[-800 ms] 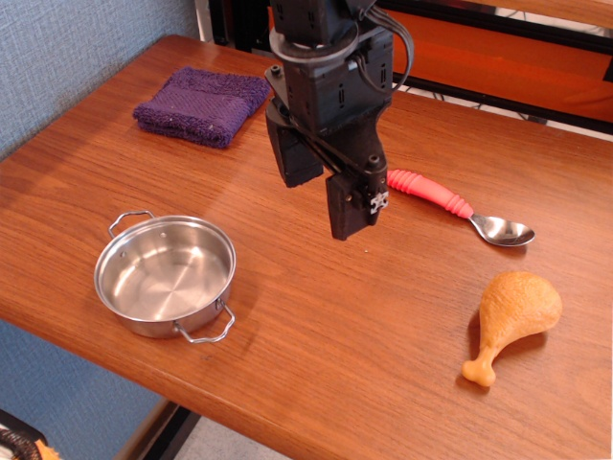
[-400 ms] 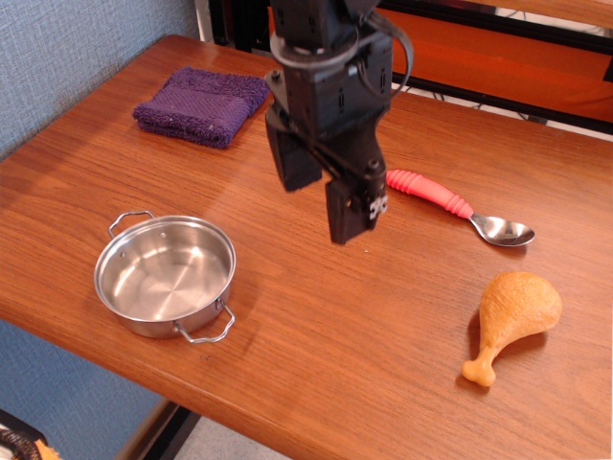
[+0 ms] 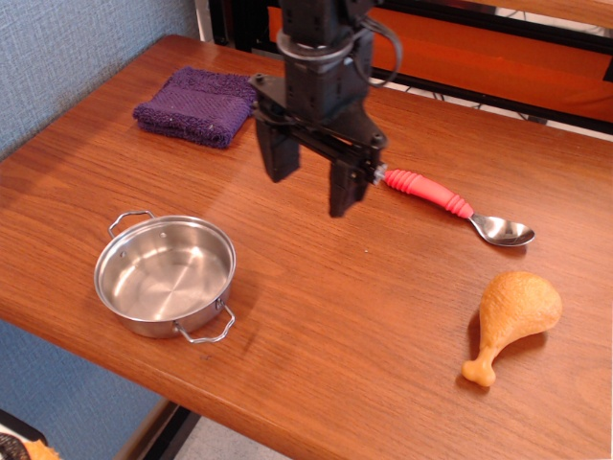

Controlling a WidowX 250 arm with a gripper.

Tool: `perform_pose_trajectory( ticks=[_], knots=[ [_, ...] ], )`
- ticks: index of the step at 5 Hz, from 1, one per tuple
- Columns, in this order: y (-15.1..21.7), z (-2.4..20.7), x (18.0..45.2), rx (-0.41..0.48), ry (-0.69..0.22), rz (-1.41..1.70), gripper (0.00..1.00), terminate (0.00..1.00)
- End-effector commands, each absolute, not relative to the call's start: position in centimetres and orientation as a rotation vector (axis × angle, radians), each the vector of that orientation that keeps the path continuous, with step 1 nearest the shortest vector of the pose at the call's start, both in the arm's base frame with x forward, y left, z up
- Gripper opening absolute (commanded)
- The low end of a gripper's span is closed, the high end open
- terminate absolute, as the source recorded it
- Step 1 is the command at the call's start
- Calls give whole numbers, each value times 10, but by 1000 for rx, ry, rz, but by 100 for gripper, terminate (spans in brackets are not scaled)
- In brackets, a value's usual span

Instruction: Take the purple cloth and place it in between leg piece and silver vessel.

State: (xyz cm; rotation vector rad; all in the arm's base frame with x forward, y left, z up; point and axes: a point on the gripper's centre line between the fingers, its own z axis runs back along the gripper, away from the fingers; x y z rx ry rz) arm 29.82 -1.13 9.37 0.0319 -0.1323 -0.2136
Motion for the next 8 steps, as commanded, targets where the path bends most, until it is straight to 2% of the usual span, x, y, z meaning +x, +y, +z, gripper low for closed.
perform_pose_trajectory(
  ticks=[1, 3, 5, 6, 8],
  knots=[
    [69, 99, 352, 206, -180, 92, 100, 0],
    [144, 98, 390, 211, -186, 281, 100, 0],
    [202, 93, 409, 213, -175, 310, 100, 0],
    [212, 77, 414, 181, -171, 295, 100, 0],
    [206, 55, 417, 135, -149, 224, 100, 0]
  ],
)
